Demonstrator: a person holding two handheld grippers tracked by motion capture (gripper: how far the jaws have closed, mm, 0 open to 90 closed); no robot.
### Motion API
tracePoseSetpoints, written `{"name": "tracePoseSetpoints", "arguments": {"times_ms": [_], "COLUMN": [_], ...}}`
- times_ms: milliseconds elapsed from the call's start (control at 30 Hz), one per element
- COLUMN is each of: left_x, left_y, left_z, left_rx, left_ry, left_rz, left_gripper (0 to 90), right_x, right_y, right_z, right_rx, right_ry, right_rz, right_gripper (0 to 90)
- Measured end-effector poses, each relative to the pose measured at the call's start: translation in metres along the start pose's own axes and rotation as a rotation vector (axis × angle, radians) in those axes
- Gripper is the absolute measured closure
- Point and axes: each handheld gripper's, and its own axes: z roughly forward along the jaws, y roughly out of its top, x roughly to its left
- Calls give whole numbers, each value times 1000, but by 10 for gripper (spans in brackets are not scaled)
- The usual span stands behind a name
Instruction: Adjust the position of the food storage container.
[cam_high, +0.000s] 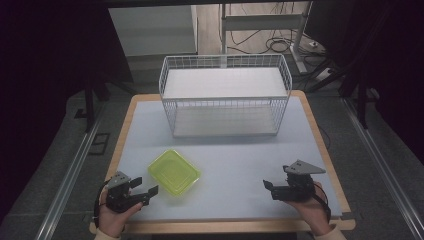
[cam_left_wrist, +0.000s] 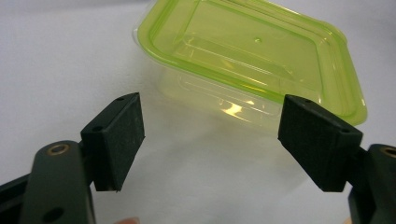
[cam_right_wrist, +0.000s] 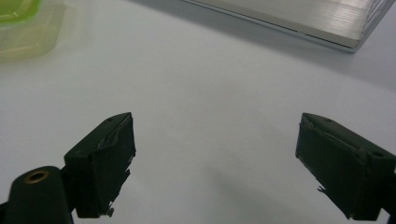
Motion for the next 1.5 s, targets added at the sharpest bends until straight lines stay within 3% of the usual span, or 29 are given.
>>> {"name": "tracePoseSetpoints", "arguments": {"times_ms": [367,733,833,900,1067,1133,1267,1500], "left_x": [1,0,-2,-5,-8,-10,-17,-27], "left_y": [0,6,7,9,7,5,3,1], "left_z": [-5,-8,-8,-11,-14,-14,-4,13], "left_rx": [-14,-12,-5,9,57,81,147,197], "left_ry": [1,-12,-17,-27,-44,-60,-91,-119], "left_rz": [10,36,55,77,110,121,166,202], "left_gripper": [218,234,324,429,794,869,899,898], "right_x": [4,4,2,2,1,1,1,1], "right_y": [0,-5,-6,-7,-7,-7,-8,-8], "right_z": [-1,-2,-1,-2,-5,-4,-2,-1], "right_rx": [-4,5,10,12,10,11,24,32], "right_ry": [-8,-3,-8,-15,-24,-23,-23,-22], "right_rz": [-38,-35,-30,-29,-26,-26,-26,-27], "right_gripper": [141,151,152,152,153,153,153,156]}}
